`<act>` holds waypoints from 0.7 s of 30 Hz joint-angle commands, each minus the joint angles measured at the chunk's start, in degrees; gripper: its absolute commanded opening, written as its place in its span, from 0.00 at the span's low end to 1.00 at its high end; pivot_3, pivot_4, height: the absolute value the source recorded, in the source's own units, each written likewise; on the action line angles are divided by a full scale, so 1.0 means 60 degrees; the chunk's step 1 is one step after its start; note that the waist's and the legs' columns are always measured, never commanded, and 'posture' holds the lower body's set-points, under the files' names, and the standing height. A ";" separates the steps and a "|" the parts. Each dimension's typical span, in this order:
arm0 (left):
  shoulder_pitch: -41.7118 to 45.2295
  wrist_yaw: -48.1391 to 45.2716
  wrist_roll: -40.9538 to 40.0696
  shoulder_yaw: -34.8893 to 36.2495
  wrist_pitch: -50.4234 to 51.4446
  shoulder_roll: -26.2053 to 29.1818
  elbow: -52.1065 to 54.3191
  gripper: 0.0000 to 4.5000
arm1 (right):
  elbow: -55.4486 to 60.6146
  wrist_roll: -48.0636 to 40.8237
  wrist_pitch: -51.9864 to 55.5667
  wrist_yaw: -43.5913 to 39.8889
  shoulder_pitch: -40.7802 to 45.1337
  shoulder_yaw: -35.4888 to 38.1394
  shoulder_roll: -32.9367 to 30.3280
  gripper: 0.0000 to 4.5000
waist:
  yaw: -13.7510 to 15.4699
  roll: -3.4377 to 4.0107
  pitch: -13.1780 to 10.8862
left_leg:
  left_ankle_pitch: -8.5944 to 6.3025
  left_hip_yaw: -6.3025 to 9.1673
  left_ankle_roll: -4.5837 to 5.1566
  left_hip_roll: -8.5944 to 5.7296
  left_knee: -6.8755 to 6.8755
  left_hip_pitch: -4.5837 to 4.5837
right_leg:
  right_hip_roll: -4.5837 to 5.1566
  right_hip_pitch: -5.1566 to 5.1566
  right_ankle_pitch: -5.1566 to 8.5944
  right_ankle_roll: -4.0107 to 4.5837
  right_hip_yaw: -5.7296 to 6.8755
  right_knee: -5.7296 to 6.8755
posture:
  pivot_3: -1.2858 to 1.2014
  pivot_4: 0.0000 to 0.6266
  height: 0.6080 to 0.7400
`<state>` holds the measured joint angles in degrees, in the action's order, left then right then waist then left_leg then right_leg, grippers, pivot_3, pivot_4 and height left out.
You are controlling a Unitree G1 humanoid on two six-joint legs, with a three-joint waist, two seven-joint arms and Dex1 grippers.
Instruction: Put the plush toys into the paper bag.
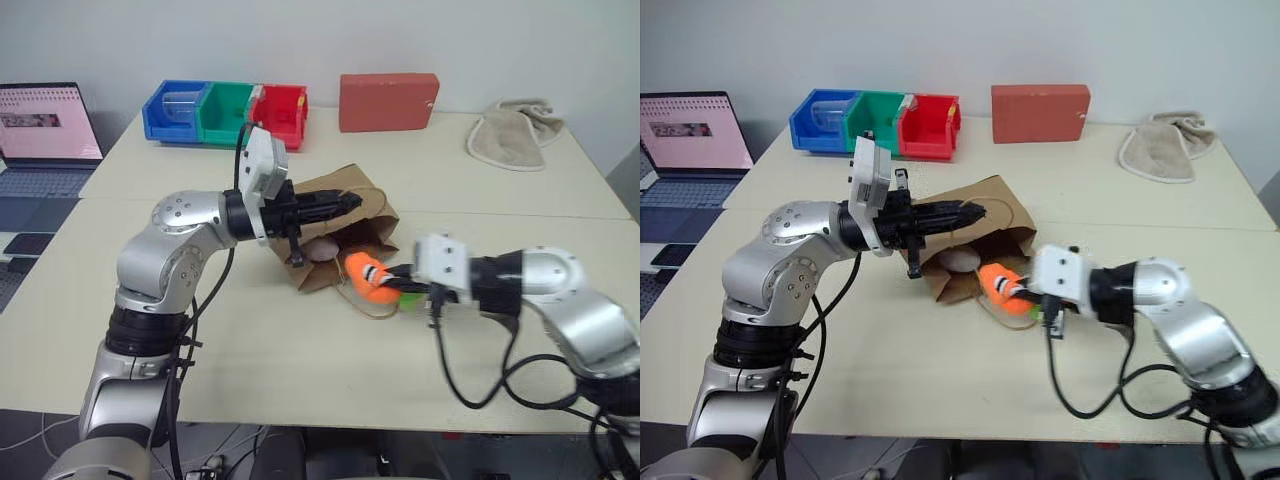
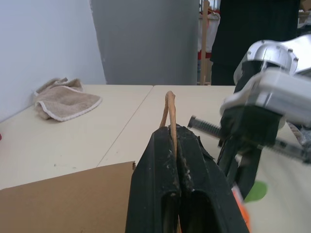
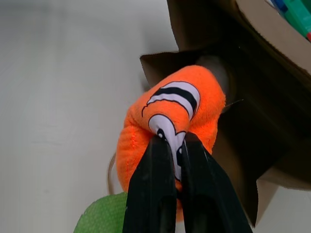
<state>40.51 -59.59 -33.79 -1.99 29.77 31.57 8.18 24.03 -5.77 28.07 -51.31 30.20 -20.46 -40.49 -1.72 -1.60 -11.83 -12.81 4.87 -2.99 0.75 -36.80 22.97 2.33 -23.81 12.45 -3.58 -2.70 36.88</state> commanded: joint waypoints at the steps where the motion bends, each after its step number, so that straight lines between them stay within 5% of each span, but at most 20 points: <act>1: 0.0201 -0.0091 -0.0061 0.0221 -0.0002 0.0196 0.0189 0.00 | -0.0771 0.1167 -0.0768 0.0743 0.0458 -0.0582 0.0621 0.00 | -0.0001 -0.0001 0.0000 | 0.0000 0.0000 0.0000 -0.0002 0.0001 0.0004 | 0.0002 -0.0005 -0.0001 -0.0001 0.0000 0.0001 | 0.52 0.24 1.00; 21: 0.0396 -0.0222 -0.0280 0.0393 0.0339 0.0537 0.0209 0.00 | -0.3260 0.3736 -0.2020 0.3126 0.1245 -0.0826 0.2800 0.00 | -0.0034 0.0002 0.0000 | 0.0000 0.0002 0.0000 0.0005 0.0009 0.0001 | -0.0007 -0.0024 -0.0001 0.0004 0.0000 0.0026 | 0.52 0.24 1.00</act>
<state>41.14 -60.76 -34.27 -1.44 32.09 34.68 8.37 5.26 14.38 18.42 -34.76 36.13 -25.16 -24.21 -1.93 -1.59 -11.83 -12.81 4.88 -2.99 0.78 -36.75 22.97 2.29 -23.96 12.45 -3.56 -2.70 37.04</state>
